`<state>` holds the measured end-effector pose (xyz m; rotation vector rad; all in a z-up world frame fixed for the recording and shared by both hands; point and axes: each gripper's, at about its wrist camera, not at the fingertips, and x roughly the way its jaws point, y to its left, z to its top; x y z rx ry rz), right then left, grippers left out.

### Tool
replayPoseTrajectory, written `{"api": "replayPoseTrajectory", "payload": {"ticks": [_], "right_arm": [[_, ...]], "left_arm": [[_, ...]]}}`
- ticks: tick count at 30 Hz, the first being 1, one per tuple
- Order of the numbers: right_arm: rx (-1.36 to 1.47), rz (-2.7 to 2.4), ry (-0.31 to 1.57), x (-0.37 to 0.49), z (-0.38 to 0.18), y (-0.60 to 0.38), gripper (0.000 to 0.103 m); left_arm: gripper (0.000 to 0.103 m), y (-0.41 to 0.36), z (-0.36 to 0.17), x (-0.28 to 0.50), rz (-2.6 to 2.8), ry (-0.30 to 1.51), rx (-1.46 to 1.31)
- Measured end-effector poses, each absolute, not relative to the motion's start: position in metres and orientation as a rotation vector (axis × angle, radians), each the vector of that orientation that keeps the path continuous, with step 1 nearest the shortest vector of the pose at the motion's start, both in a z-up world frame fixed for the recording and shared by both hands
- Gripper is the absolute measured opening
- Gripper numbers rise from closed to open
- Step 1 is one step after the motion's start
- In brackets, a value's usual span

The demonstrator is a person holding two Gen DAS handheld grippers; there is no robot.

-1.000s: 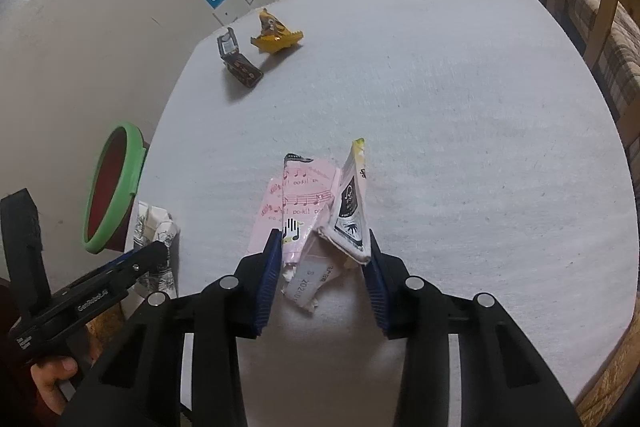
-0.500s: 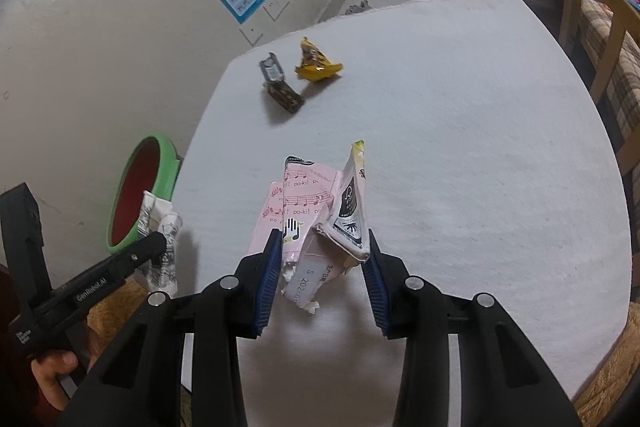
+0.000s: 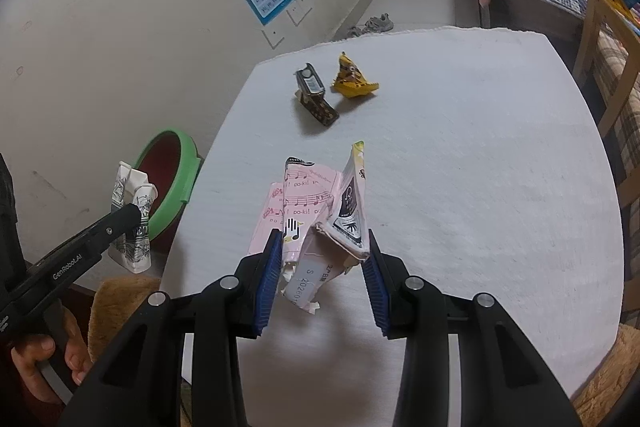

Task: Collect trash
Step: 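Carry the paper cup toward the bin while the right tool regrips the pink wrapper, then release the paper cup and pink strawberry wrapper into the bin with both tools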

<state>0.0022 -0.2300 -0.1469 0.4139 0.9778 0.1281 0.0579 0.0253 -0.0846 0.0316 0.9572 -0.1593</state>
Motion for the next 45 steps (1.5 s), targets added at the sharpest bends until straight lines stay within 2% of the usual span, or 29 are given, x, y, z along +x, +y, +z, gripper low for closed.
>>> {"api": "replayPoseTrajectory", "payload": {"ticks": [35,45], "right_arm": [[0.304,0.247,0.995,0.023,-0.128,-0.156,0.036],[0.341,0.22,1.037,0.024,-0.149,-0.168,0.035]], "left_arm": [[0.039,0.081,-0.098,0.06,-0.05,0.972,-0.027],[0.039,0.103,-0.098,0.054,0.002,0.972,-0.033]]}}
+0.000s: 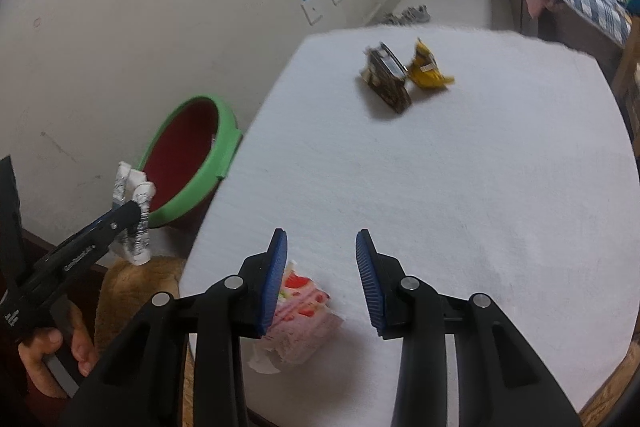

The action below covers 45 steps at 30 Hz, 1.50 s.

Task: Collect trash
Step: 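Release the paper cup and pink strawberry wrapper into the bin with both tools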

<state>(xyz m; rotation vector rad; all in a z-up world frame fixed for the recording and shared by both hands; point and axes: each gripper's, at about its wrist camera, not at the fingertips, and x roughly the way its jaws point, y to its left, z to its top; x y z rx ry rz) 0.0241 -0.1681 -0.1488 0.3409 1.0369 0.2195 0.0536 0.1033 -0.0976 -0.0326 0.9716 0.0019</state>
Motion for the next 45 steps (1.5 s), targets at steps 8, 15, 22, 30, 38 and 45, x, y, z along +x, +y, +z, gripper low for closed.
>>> {"api": "replayPoseTrajectory", "payload": {"ticks": [8,15,22,30,38,45], "right_arm": [[0.407,0.26,1.156,0.024,-0.177,-0.159,0.072],[0.381,0.295,1.283,0.013,-0.213,-0.117,0.084],[0.313,0.313,1.215,0.005,-0.203,-0.106,0.064],[0.259,0.329,1.083,0.035,-0.161,-0.103,0.064],[0.171,0.426,0.954,0.086,-0.115,-0.061,0.065],[0.071,0.523,0.935,0.124,-0.102,-0.008,0.065]], "left_arm": [[0.039,0.104,-0.101,0.053,-0.008,0.982,-0.042],[0.039,0.109,-0.1,0.052,0.004,0.979,-0.052],[0.039,0.119,-0.102,0.054,0.028,0.98,-0.064],[0.039,0.144,-0.099,0.064,0.079,0.957,-0.082],[0.039,0.18,-0.094,0.09,0.127,0.928,-0.09],[0.039,0.202,-0.105,0.117,0.14,0.937,-0.135]]}}
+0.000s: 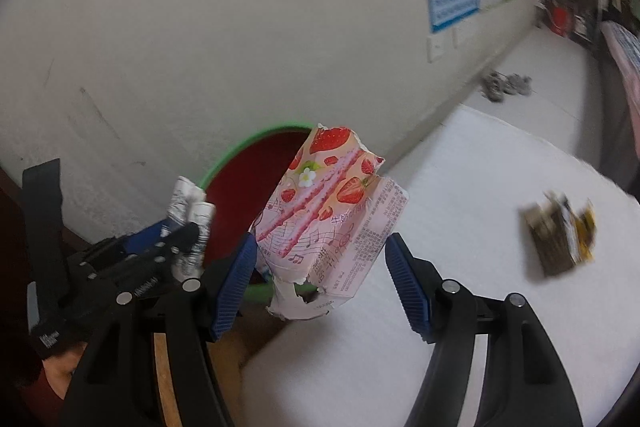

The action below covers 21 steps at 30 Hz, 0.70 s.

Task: Collect trash
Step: 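Release the paper cup and pink strawberry wrapper into the bin with both tools, then grasp the brown chocolate carton with the left tool while the right tool grasps the yellow wrapper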

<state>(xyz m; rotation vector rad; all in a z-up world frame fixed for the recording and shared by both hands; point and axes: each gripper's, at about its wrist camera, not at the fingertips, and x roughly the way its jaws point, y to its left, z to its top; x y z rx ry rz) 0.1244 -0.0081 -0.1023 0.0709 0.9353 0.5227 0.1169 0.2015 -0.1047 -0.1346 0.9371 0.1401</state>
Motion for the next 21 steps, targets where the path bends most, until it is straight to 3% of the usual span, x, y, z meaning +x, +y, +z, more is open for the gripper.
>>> {"api": "replayPoseTrajectory", "payload": {"ticks": [6,9,15,21], "right_arm": [[0.026,0.589,0.979,0.159,-0.115,0.036,0.068],[0.057,0.585,0.996,0.164,-0.124,0.041,0.077],[0.131,0.466,0.998,0.171,-0.137,-0.018,0.079],[0.192,0.086,0.95,0.182,-0.143,-0.163,0.079]], "left_arm": [[0.04,0.216,-0.115,0.137,0.157,0.955,-0.147],[0.065,0.221,-0.122,0.142,0.172,0.968,-0.151],[0.068,0.22,-0.126,0.137,0.166,0.971,-0.147],[0.068,0.202,-0.118,0.13,0.158,0.953,-0.145]]}}
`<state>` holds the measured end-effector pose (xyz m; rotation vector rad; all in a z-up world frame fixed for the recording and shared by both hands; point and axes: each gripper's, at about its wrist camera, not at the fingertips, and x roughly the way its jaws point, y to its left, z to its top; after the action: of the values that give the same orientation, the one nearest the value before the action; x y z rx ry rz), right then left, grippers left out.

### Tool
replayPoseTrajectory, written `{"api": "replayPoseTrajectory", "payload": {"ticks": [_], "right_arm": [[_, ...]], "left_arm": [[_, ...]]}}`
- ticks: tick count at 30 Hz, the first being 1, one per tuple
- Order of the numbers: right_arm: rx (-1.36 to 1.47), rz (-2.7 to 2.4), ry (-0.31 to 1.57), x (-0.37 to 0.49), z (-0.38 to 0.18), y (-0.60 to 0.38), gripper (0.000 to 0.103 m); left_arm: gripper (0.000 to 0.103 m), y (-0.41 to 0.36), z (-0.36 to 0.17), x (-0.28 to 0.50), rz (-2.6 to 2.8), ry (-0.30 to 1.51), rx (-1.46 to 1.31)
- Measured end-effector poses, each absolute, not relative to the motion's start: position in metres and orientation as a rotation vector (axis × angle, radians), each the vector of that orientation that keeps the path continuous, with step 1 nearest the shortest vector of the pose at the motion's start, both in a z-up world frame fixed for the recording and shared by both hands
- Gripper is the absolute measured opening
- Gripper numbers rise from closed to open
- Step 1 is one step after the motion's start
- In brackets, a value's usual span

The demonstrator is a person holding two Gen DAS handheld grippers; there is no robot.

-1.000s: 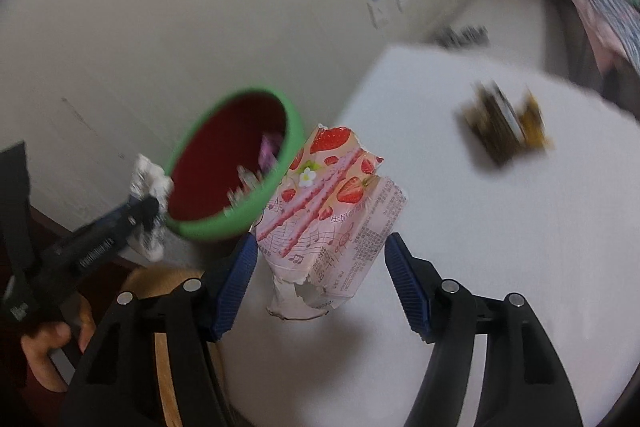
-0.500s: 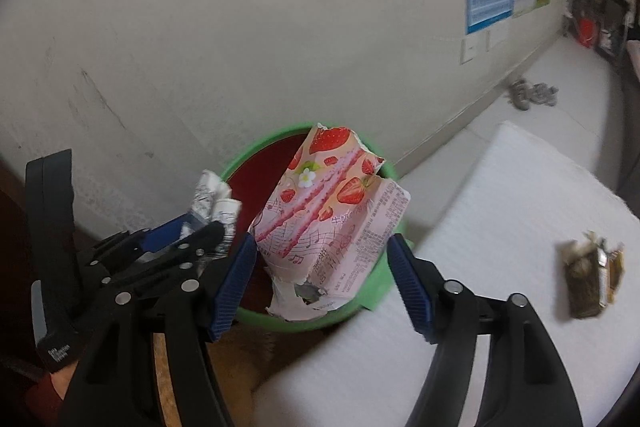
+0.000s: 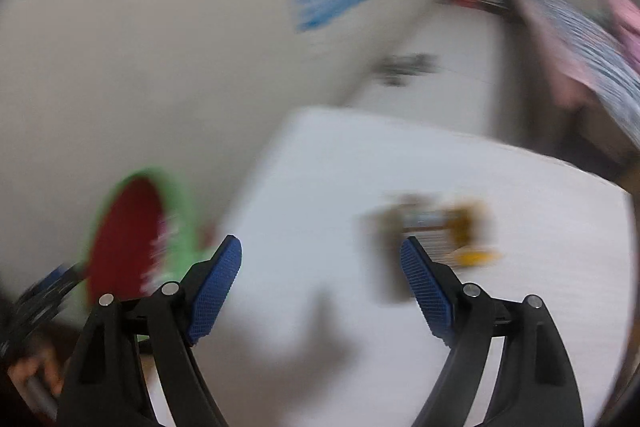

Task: Collect trash
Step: 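Grasp the brown chocolate carton with the left tool while the right tool grasps the yellow wrapper, then carry the brown carton and yellow wrapper over the bin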

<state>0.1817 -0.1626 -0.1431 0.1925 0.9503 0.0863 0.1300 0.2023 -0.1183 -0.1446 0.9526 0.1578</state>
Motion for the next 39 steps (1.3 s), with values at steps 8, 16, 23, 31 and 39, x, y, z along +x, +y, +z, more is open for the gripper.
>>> {"api": "replayPoseTrajectory", "payload": {"ticks": [8,16,23,31,39], "right_arm": [[0.395,-0.083,1.112,0.218,-0.199,-0.268,0.06],[0.469,0.036,1.11,0.211,-0.229,-0.27,0.042],[0.496,-0.008,1.002,0.122,-0.2,-0.297,0.042],[0.459,-0.036,1.007,0.026,-0.196,-0.3,0.042],[0.472,0.016,1.029,0.001,-0.202,-0.292,0.042]], "left_arm": [[0.068,0.135,-0.116,0.13,0.043,0.992,-0.128],[0.068,0.043,-0.115,0.138,-0.143,1.027,-0.077],[0.068,-0.034,-0.119,0.168,-0.253,1.035,-0.036],[0.071,-0.11,-0.151,0.223,-0.234,1.083,-0.016],[0.02,-0.128,-0.164,0.217,-0.253,1.124,0.053]]}}
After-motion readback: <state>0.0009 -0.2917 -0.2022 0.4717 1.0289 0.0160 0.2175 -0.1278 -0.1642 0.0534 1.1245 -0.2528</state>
